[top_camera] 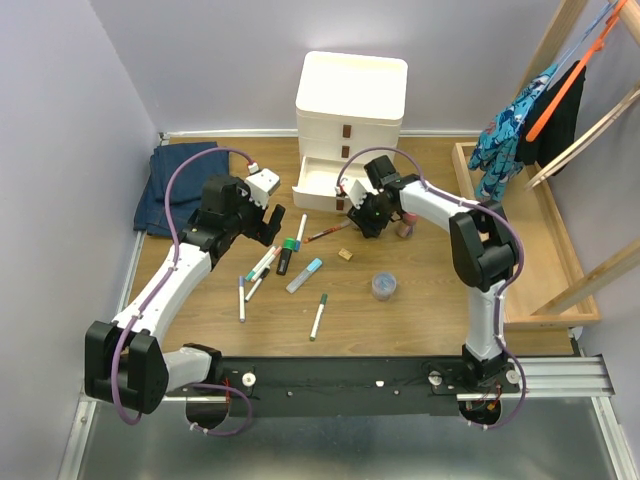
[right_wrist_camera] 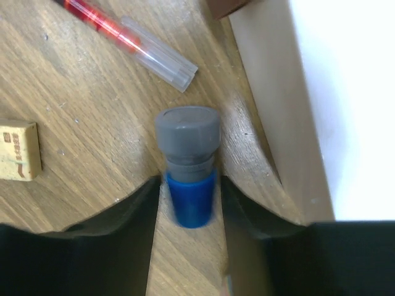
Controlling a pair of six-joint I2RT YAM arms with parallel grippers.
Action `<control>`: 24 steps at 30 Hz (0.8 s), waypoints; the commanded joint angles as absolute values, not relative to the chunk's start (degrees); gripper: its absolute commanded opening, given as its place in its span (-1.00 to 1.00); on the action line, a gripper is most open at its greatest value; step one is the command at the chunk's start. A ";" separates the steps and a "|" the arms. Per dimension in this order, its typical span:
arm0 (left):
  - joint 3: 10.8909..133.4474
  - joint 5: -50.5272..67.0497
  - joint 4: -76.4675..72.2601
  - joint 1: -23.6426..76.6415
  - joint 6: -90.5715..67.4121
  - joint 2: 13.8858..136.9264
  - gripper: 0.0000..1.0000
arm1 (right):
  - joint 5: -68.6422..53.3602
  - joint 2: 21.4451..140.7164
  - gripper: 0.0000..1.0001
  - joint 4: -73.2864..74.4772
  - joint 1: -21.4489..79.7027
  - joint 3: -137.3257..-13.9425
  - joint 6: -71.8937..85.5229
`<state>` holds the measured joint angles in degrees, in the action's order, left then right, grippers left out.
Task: Sort the stationery into containers
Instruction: Pick up the stationery from the center of the board, then place the stationery in the drawer.
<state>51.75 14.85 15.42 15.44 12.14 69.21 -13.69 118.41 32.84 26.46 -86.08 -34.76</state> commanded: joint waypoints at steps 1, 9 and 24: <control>51.24 14.68 13.45 15.29 11.16 68.65 0.97 | -15.64 117.87 -0.14 33.84 27.77 -85.35 -34.45; 47.29 16.17 11.61 14.51 9.94 65.66 0.97 | -19.24 105.05 -0.31 38.05 32.51 -83.05 -32.52; 46.32 16.53 10.72 14.15 8.53 64.95 0.97 | -11.08 117.31 -0.31 38.14 32.70 -108.34 -30.32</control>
<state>46.74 15.31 11.86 14.31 9.47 66.63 -15.38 109.08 37.39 32.86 -101.93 -30.24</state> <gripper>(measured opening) 0.987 0.388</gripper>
